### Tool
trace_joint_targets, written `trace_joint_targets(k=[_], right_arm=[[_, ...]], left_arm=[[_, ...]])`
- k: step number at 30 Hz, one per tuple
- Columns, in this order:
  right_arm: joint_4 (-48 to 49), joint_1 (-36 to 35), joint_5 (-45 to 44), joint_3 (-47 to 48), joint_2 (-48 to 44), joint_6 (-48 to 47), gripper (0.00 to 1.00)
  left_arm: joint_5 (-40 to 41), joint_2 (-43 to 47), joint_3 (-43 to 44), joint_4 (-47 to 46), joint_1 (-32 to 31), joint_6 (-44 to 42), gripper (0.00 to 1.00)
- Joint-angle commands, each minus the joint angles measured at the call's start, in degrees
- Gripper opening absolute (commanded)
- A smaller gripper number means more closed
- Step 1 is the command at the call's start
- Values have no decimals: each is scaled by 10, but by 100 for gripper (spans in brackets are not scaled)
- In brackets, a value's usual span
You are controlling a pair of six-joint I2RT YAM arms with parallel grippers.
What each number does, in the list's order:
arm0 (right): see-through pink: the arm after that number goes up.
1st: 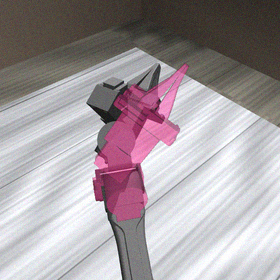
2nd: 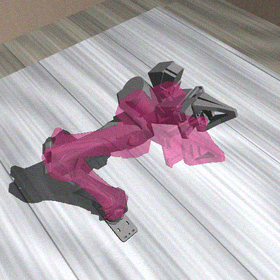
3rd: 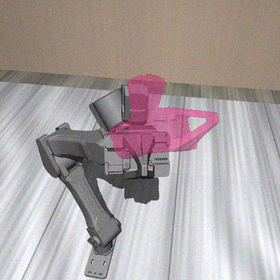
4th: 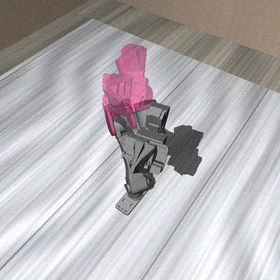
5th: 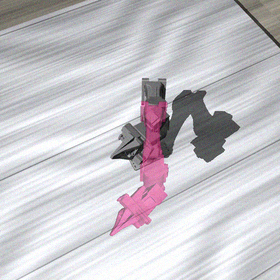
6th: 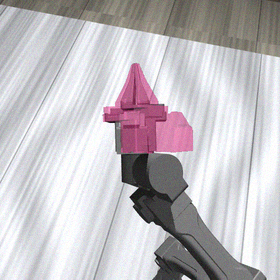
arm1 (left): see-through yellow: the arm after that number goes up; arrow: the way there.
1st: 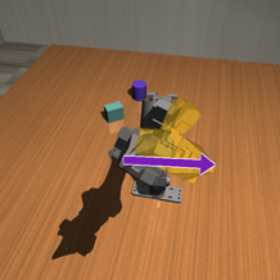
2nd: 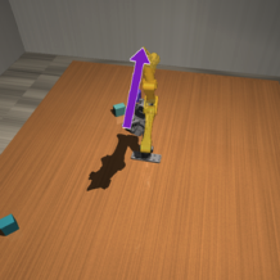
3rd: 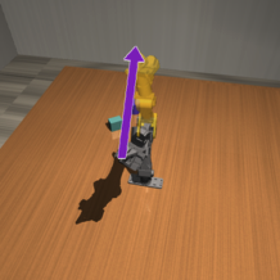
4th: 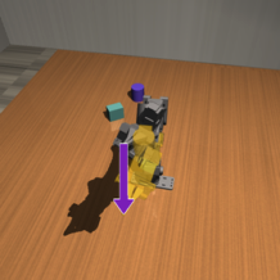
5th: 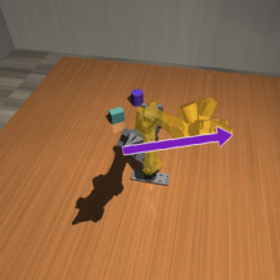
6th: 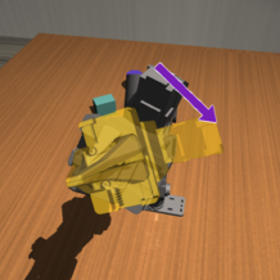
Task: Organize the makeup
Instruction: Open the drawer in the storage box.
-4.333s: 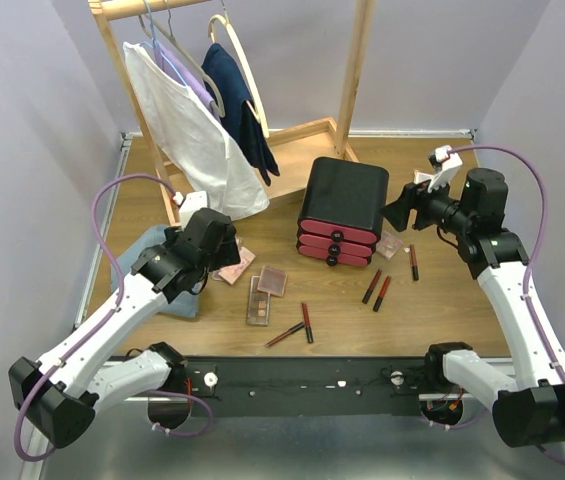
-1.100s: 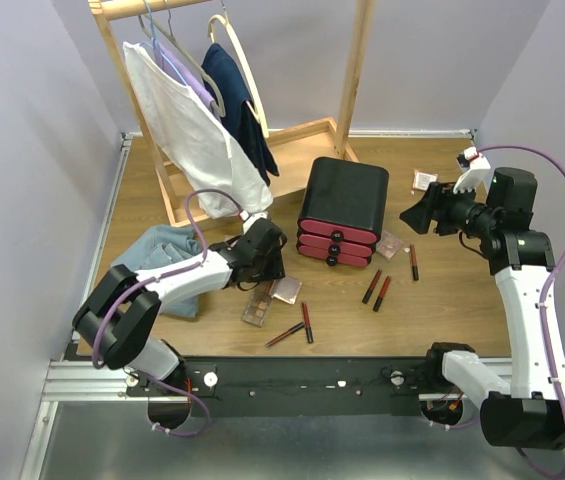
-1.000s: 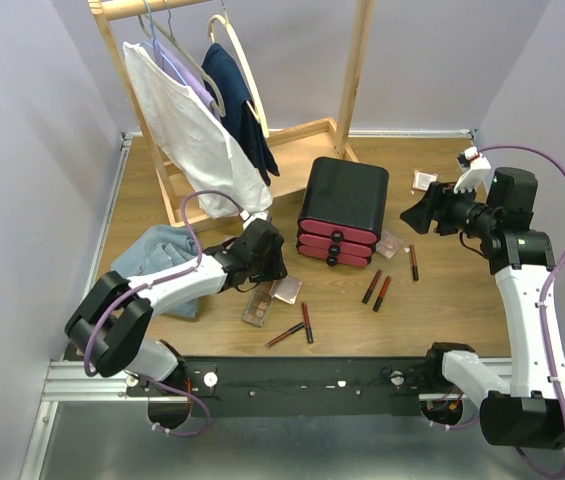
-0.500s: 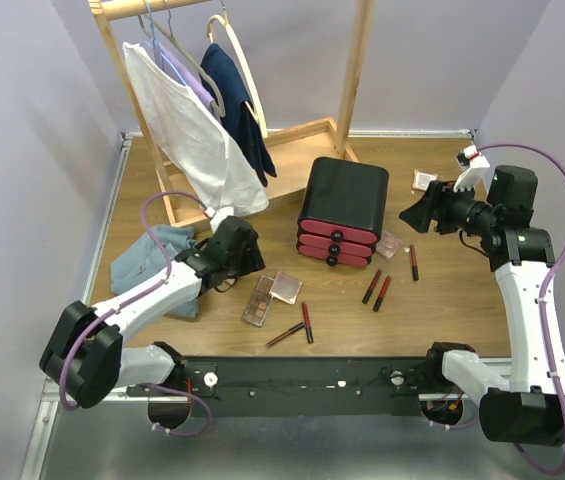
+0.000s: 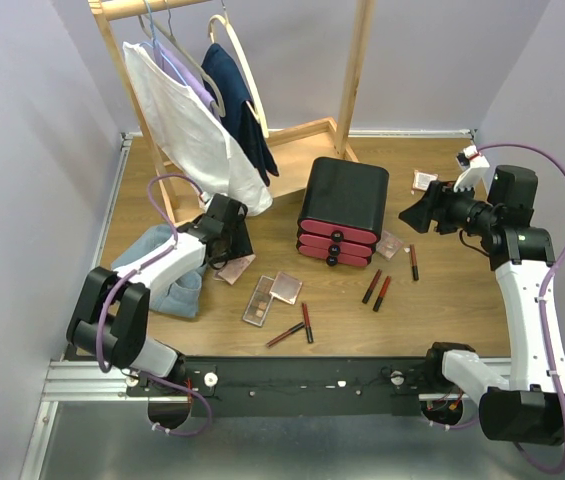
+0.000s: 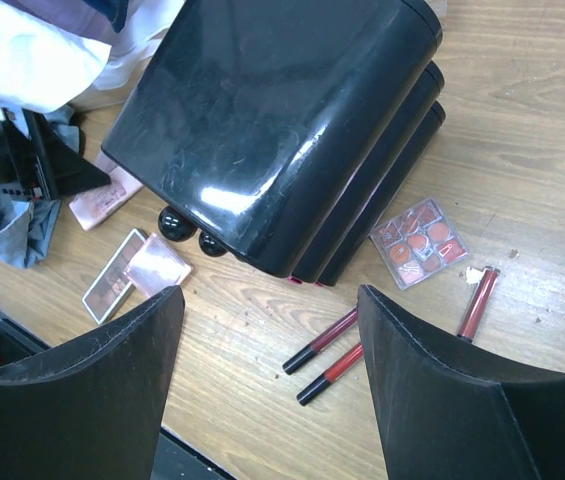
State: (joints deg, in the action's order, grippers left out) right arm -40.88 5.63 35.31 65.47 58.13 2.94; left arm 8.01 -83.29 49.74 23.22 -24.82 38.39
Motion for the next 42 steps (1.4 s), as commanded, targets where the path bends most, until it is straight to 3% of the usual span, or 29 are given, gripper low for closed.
trace_joint_targets(k=[1, 6, 13, 18, 22, 27, 33, 42], right_arm=[[-12, 6, 11, 11, -2, -7, 78], [-10, 9, 12, 13, 1, -7, 78], [-10, 11, 26, 14, 6, -14, 78], [-22, 14, 95, 3, 0, -54, 80], [-22, 17, 149, -15, -9, -65, 81], [-17, 22, 163, -25, -19, -63, 81], [-16, 27, 170, -30, -28, -60, 81], [-16, 34, 173, -33, -43, -54, 82]], left_arm=[[-156, -33, 6, -22, 0, -36, 66], [-217, -26, -23, -51, -5, -34, 64], [-249, 57, -45, -77, -14, -21, 70], [-295, 131, -105, -218, -27, 121, 73], [-278, 156, -140, -349, -68, 211, 74], [-238, 122, -120, -414, -142, 265, 74], [-205, 29, -84, -499, -186, 324, 74], [-163, -51, -35, -473, -218, 335, 73]])
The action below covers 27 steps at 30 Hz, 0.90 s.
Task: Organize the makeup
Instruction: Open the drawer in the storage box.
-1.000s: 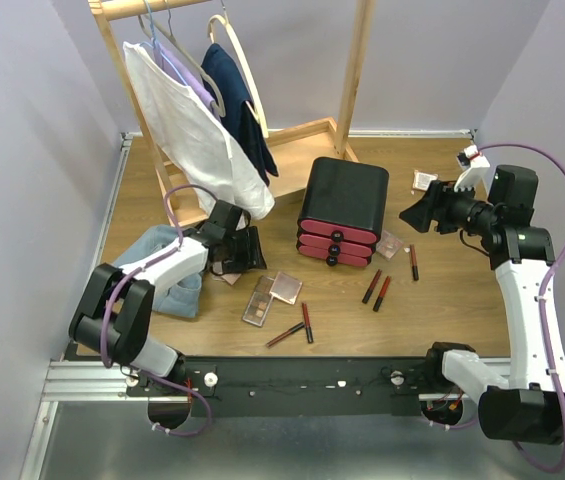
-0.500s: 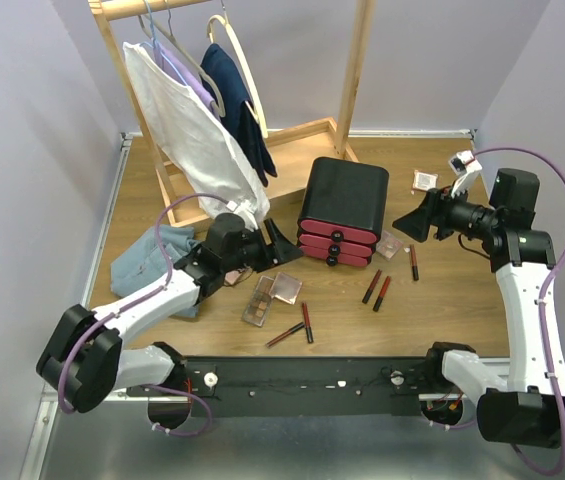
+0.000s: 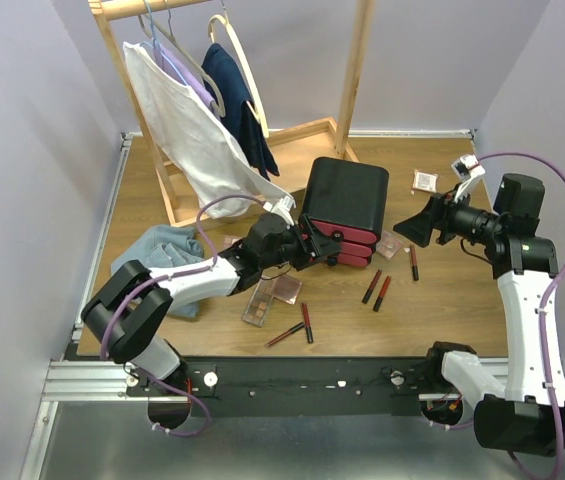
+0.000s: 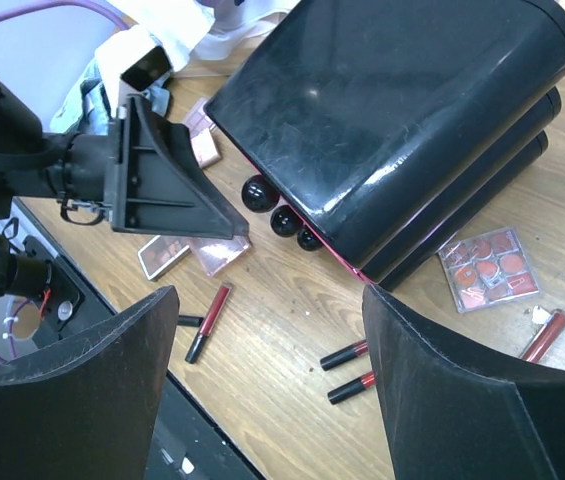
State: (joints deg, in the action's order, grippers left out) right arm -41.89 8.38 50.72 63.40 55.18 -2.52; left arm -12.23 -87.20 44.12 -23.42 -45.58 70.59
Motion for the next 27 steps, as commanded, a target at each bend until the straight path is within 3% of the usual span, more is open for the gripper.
trace_joint_targets(k=[1, 18, 27], right_arm=[[-5, 8, 20, -15, -14, 3, 82], [1, 13, 29, -20, -19, 14, 82], [-4, 15, 30, -16, -20, 12, 82]], left_arm=[[42, -16, 22, 3, -12, 12, 73], [64, -85, 66, 40, -18, 6, 66], [88, -113, 93, 79, -11, 6, 56]])
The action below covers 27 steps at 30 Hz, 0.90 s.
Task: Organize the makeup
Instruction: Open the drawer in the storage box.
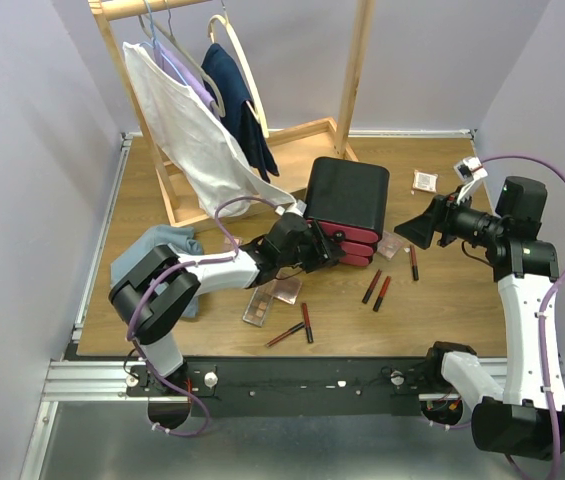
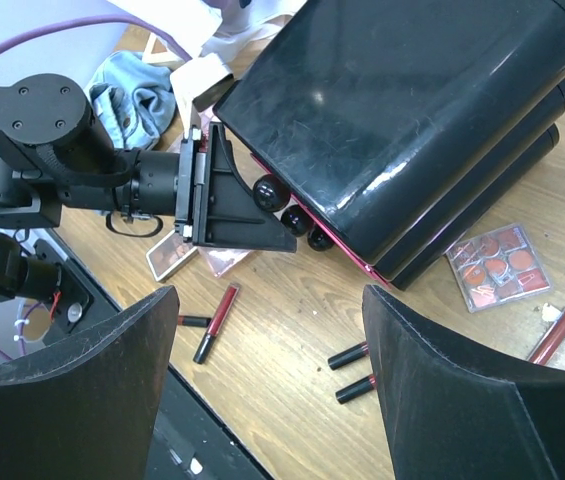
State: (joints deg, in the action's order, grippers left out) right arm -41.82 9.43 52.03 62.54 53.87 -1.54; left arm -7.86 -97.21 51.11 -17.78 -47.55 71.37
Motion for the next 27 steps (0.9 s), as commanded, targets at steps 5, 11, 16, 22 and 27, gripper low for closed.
trace_joint_targets(k=[5, 11, 16, 22, 27], right_arm=[[-4, 6, 20, -9, -7, 4, 82], [-3, 7, 25, -10, -6, 7, 82], [-2, 7, 28, -20, -10, 7, 82], [-6, 8, 27, -21, -24, 8, 82], [-16, 8, 24, -15, -32, 1, 82]], left_arm=[[74, -6, 25, 44, 10, 18, 51], [133, 11, 10, 28, 9, 57, 51], [150, 13, 6, 0, 10, 69, 52], [170, 18, -18, -44, 6, 102, 53], [178, 17, -27, -72, 5, 121, 56]])
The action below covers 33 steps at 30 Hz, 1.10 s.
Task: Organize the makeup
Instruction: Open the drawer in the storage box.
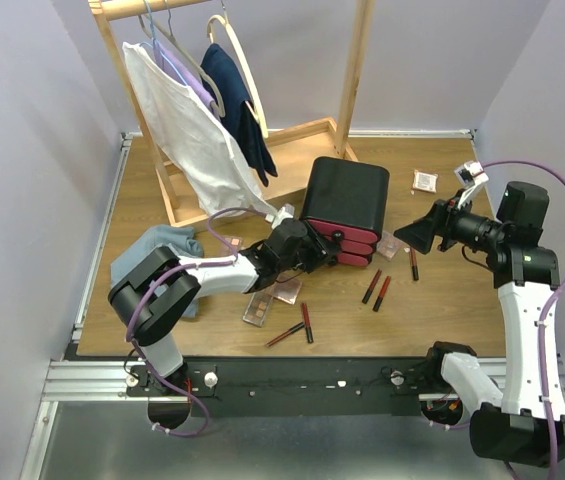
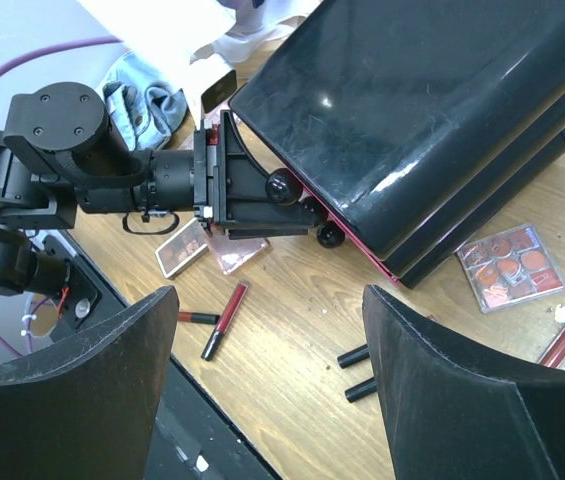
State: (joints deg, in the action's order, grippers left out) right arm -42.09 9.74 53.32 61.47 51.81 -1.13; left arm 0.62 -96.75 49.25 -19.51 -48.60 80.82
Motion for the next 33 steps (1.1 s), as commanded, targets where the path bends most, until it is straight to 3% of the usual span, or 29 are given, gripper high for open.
trace_joint_targets(k=[1, 9, 16, 20, 33], right_arm=[[-13, 5, 11, -5, -13, -2, 82], [-10, 5, 14, -4, -12, 1, 82], [-12, 5, 15, -7, -13, -1, 82], [-11, 5, 16, -9, -14, -2, 82], [-11, 5, 23, -22, -15, -1, 82]], left_arm=[[93, 10, -7, -55, 16, 27, 57], [98, -5, 6, -27, 16, 32, 55], [90, -6, -7, -50, 15, 28, 35], [65, 7, -24, -65, 11, 20, 30], [-23, 93, -140, -83, -18, -20, 26]])
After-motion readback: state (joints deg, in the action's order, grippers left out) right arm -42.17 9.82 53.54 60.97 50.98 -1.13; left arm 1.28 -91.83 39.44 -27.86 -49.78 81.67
